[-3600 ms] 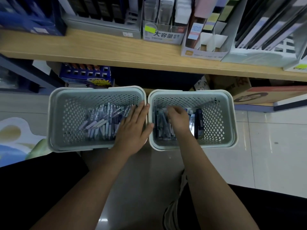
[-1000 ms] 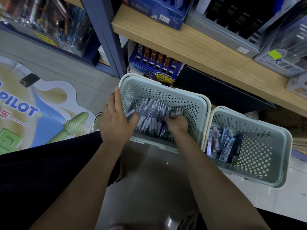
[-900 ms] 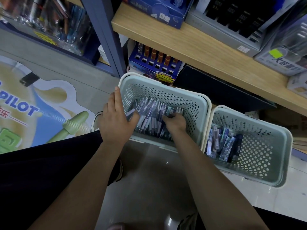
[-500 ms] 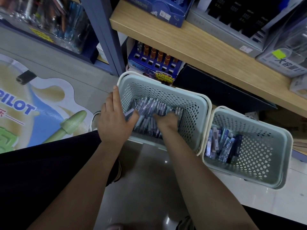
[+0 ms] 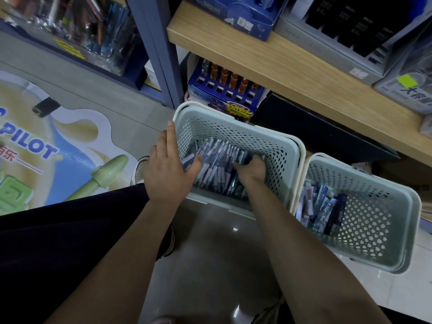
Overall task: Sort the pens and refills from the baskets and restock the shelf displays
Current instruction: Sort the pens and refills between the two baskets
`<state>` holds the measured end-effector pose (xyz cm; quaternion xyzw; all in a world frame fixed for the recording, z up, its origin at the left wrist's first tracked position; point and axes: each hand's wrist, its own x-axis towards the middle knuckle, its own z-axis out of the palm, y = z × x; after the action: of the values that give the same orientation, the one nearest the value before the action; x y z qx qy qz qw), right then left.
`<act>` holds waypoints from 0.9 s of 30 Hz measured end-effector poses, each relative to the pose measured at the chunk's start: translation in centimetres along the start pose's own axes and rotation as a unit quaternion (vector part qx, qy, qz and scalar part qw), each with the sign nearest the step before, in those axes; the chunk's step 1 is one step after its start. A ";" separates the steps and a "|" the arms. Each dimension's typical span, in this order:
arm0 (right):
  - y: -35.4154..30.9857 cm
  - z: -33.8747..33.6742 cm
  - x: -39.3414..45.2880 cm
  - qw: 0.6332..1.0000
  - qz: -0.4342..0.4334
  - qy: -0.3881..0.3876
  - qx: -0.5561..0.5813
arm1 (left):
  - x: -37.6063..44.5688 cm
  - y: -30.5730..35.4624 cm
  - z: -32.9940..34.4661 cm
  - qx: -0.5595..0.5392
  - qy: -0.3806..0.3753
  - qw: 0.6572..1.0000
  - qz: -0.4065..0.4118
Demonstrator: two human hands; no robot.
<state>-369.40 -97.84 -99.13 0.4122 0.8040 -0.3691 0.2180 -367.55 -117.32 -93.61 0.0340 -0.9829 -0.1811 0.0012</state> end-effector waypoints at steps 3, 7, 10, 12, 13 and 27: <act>-0.1 0.0 0.1 1.000 0.003 -0.006 0.023 | 0.0 0.0 0.1 -0.004 -0.001 1.000 -0.002; -0.2 0.3 0.2 0.998 0.007 -0.011 0.063 | 0.1 0.0 0.1 0.002 0.001 1.000 -0.004; 0.2 0.2 0.3 0.994 0.013 -0.013 0.106 | 0.1 0.0 0.1 0.002 -0.001 1.000 -0.003; 0.3 0.2 0.2 0.990 0.023 -0.027 0.140 | 0.1 0.0 0.1 0.002 -0.003 1.000 -0.004; 0.3 0.3 0.2 0.987 0.031 -0.040 0.151 | 0.1 0.1 0.0 0.002 -0.003 1.000 -0.002; 1.1 -2.4 -2.3 0.976 0.042 -0.115 0.180 | 0.1 0.0 0.0 0.009 -0.012 1.000 -0.006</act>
<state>-367.32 -96.76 -96.55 0.4331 0.6759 -0.5429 0.2465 -367.66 -117.34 -93.57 0.0378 -0.9843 -0.1722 -0.0119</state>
